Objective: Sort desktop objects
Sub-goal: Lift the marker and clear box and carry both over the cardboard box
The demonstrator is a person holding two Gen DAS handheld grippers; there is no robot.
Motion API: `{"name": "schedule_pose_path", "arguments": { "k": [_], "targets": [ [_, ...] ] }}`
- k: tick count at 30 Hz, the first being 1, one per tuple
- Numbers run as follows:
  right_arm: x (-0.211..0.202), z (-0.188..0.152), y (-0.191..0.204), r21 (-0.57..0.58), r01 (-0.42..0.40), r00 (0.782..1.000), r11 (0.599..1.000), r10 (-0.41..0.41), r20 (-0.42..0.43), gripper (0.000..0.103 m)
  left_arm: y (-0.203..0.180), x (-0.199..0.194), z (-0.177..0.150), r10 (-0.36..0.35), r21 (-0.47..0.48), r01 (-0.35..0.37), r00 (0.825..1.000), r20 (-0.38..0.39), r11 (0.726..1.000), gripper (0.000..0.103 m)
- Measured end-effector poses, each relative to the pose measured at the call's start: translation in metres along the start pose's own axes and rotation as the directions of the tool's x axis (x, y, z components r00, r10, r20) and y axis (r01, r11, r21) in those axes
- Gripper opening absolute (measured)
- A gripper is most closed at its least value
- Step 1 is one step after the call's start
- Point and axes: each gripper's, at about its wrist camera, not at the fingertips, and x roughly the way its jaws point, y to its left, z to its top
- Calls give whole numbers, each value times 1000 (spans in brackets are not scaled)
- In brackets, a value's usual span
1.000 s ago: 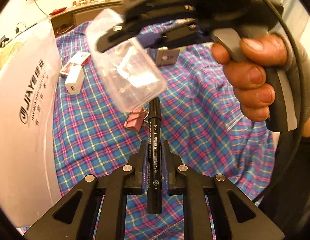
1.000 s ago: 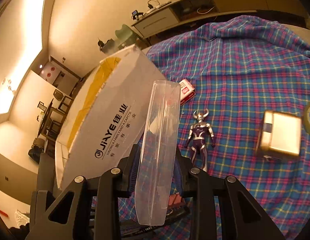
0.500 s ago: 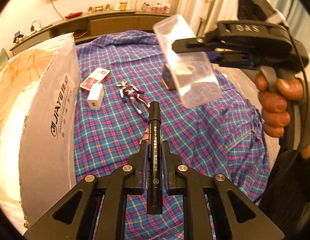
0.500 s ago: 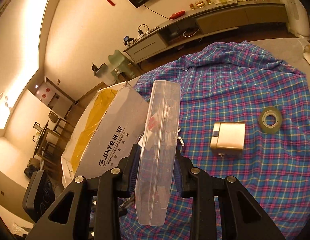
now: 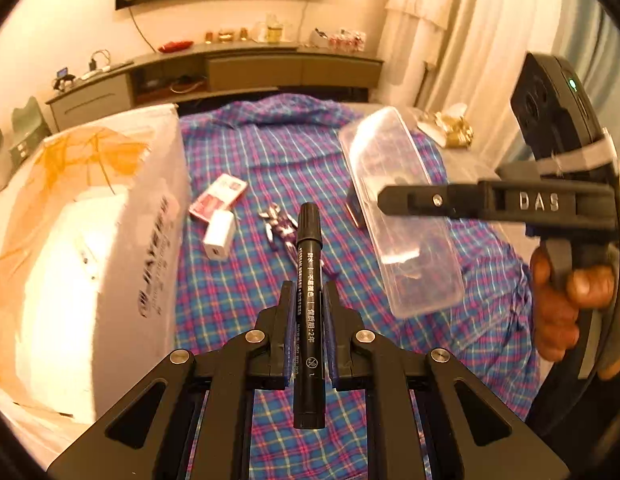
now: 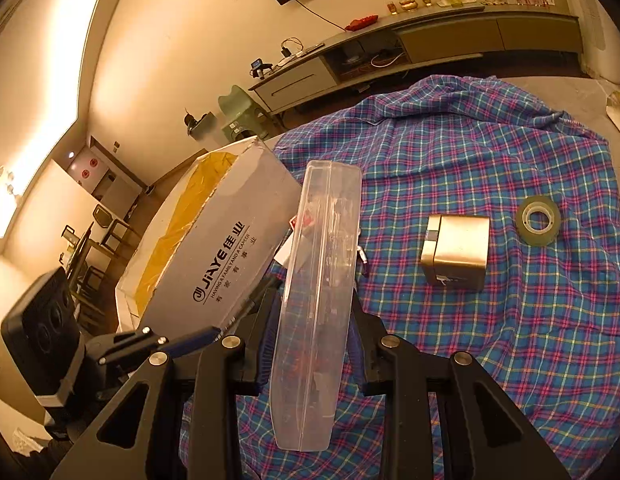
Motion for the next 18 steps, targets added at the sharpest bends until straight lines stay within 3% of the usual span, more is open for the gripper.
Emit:
{"name": "schedule_pose_path", "arguments": {
  "k": [12,18],
  "targets": [
    [-20,-2,44,-95,47,996,994,-39,80,33,18,-25,15,18,-47,-14,997,78,999,13],
    [-18,-7,63,-107,56,996,993,-48,78,33,25,-32,17,19,-62,-13,995,98,998,13]
  ]
}}
